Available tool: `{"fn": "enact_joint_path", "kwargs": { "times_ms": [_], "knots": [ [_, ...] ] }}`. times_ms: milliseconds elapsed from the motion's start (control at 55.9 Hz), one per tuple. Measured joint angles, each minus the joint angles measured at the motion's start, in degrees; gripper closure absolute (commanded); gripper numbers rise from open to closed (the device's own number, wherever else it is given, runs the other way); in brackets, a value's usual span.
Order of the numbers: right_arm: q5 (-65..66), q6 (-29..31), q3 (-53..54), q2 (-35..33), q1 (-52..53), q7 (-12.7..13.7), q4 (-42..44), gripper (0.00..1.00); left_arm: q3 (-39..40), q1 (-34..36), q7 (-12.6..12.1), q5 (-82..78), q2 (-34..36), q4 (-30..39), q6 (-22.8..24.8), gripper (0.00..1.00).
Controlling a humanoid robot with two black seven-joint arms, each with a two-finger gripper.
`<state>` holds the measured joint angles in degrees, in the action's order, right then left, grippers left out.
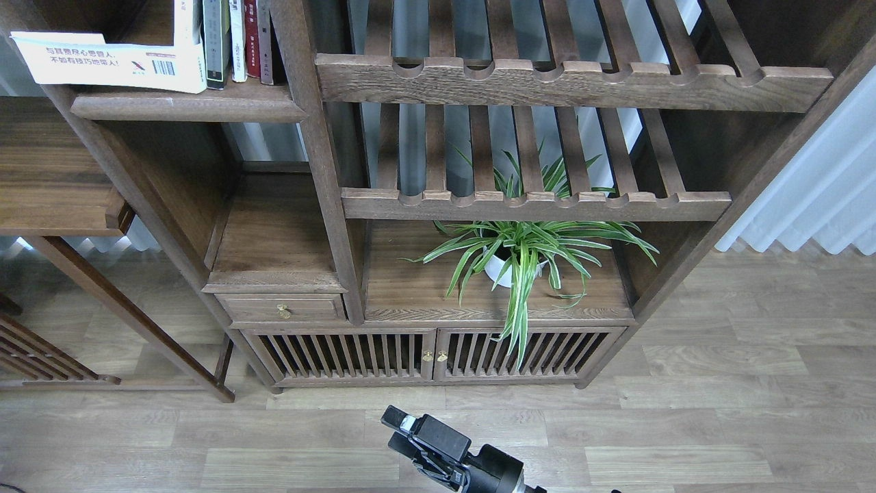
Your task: Organize books on shelf
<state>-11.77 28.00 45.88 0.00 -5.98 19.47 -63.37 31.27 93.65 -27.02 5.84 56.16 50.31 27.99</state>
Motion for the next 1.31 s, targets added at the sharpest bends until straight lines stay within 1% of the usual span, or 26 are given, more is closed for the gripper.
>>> {"fn": "enact_joint_path", "kwargs": {
  "times_ms": [161,340,536,715,912,930,1144,1305],
  "knots": [
    [-0.1,0.0,0.4,0.0,-0.1,0.0,0.0,0.00,-0.1,0.0,-0.2,-1.2,-1.3,-0.9,0.0,0.96],
    [-0.1,0.0,0.7,0.0,-0.1,0.0,0.0,0.00,0.8,0.2,0.0,-4.1,-7.2,-6.7,0.0,0.98],
    [-0.1,0.0,0.8,0.0,-0.1,0.0,-0.1,0.00,1.4,2.9,0.3,-7.6,-12.2,-12.4,0.0,0.98],
    [-0.1,0.0,0.8,0.0,-0.1,0.0,-0.1,0.00,1.5,3.3,0.3,-9.3,-17.4,-16.5,0.0,0.98],
    [-0.1,0.0,1.8,0.0,-0.4,-0.1,-0.1,0.00,2.7,3.5,0.6,-11.0,-20.3,-18.9,0.0,0.98],
    [-0.1,0.0,1.9,0.0,-0.5,0.0,-0.1,0.00,2.8,3.5,0.6,-11.6,-21.9,-20.6,0.0,0.98],
    [-0.1,0.0,2.0,0.0,-0.6,0.0,-0.2,0.00,3.5,4.7,0.8,-12.9,-27.0,-26.8,0.0,0.98],
    [-0.1,0.0,2.0,0.0,-0.7,0.0,-0.3,0.00,3.9,5.4,1.0,-13.2,-29.7,-30.2,0.0,0.98]
  ]
}}
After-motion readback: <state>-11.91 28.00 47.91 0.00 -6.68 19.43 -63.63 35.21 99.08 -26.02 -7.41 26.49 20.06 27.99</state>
